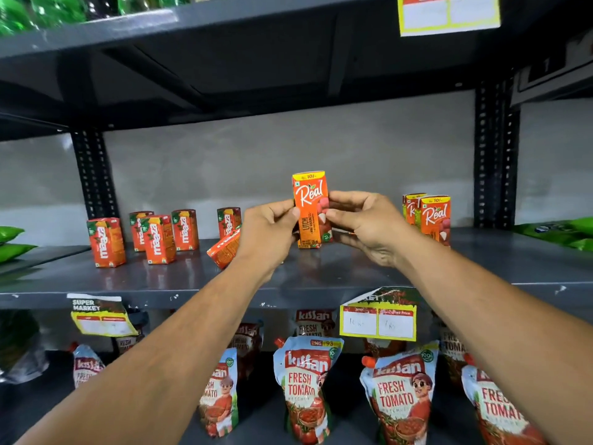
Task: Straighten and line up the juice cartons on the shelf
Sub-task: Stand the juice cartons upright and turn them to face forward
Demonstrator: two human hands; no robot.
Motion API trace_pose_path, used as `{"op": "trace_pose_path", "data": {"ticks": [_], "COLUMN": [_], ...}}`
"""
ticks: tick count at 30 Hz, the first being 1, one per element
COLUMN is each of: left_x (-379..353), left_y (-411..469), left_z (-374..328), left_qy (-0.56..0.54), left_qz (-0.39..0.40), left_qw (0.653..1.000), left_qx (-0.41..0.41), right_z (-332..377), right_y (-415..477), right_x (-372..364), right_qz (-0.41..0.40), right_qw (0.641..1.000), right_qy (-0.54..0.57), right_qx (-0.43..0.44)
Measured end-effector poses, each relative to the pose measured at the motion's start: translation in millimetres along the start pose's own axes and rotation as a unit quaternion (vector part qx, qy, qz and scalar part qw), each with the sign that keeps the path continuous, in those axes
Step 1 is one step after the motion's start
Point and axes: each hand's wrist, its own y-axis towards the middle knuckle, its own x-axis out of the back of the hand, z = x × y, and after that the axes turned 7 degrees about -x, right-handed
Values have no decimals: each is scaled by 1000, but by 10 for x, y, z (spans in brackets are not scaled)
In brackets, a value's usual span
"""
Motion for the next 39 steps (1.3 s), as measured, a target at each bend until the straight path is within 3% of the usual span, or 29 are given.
{"op": "trace_pose_path", "data": {"ticks": [7, 26, 39], "left_x": [-37, -160, -725], "left_y": [-104, -32, 373], "left_z": [-56, -41, 215], "left_qy": [4, 7, 11], "left_qz": [38, 43, 60], "left_qw": [999, 999, 997], "left_qx": [-31, -26, 49], "right_z": [17, 45, -6], "right_y": [-169, -191, 230], "right_x": [99, 229, 571], "right_qz": [-15, -39, -167], "right_qw": [999, 998, 973], "right_qy": [-4, -16, -154], "right_qx": [36, 49, 33]}}
